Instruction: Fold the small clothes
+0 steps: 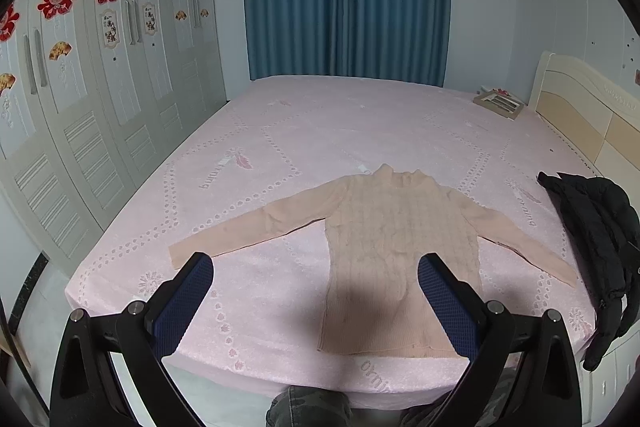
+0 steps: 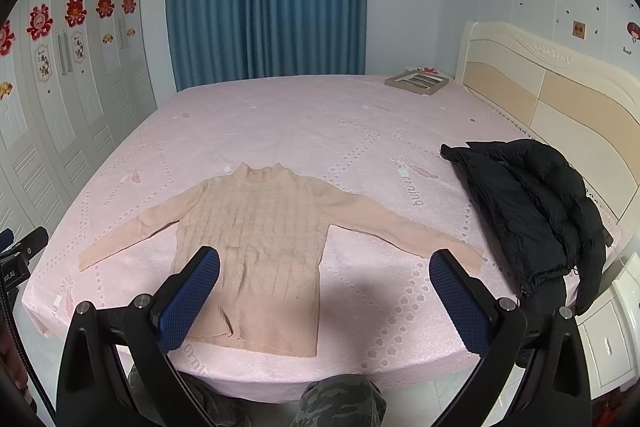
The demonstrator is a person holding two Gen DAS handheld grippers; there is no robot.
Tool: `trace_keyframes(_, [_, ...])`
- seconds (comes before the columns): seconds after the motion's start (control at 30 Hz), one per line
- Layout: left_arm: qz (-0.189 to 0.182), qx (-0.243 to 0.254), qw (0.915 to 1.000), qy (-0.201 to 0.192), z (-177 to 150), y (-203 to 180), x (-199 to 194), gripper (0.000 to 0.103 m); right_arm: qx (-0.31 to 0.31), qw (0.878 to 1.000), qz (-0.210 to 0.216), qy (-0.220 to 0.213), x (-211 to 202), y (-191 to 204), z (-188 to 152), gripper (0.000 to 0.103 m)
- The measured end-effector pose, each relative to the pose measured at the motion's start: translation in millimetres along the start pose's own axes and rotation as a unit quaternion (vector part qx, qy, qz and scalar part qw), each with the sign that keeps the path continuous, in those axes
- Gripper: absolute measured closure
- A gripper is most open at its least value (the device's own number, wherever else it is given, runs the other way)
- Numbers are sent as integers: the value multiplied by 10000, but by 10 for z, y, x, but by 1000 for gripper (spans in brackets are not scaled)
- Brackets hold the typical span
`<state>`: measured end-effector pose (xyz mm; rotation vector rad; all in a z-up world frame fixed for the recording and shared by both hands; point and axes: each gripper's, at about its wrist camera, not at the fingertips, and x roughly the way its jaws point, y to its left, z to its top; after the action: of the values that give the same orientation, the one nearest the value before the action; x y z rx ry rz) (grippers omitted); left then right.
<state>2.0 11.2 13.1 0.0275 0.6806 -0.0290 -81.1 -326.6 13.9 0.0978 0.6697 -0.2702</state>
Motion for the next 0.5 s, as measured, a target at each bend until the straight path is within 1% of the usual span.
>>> trace_keyframes(0.5, [43,23,10000,4,-20,-15,50,0,20,10000,78,21,63,-20,-14,1])
